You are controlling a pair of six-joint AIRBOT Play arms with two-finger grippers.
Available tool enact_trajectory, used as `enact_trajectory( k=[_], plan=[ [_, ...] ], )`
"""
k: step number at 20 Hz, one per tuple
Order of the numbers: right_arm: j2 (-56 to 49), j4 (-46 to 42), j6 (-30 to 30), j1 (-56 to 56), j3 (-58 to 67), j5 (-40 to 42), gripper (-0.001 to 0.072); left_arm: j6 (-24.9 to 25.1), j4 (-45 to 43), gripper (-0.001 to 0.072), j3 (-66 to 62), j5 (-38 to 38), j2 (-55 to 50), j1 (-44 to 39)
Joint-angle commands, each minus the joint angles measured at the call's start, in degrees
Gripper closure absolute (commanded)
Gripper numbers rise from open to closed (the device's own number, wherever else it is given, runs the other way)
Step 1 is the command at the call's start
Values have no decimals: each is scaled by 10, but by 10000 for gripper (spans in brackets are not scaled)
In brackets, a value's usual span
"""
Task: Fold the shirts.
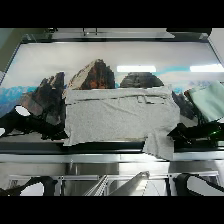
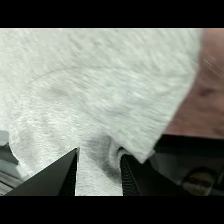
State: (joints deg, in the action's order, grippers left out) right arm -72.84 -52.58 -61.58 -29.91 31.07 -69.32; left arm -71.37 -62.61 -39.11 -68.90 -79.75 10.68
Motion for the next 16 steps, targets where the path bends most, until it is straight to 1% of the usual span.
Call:
enact_trajectory(
  k=[1,2,3,6,10,11,12,13,16],
  plan=[
    [-7,23,34,0,0,6,434,0,-2,687,0,13,0,1],
    [-7,21,43,0,0,5,574,0,-2,687,0,13,0,1],
    [-7,18,46,0,0,5,636,0,-2,687,0,12,0,1],
    [-7,2,45,0,1,-2,636,0,-4,687,0,4,0,2],
    [-7,3,43,-8,1,-12,626,0,-4,687,0,3,0,2],
    [-7,3,37,-12,2,-17,519,0,-4,687,0,3,0,2],
    [-7,3,33,-18,4,-19,329,1,-4,687,0,3,0,2],
    [-7,3,33,-29,6,-18,297,3,-4,687,0,3,0,2],
    [-7,4,40,-82,8,3,297,4,-4,687,0,3,0,2]
  ],
)
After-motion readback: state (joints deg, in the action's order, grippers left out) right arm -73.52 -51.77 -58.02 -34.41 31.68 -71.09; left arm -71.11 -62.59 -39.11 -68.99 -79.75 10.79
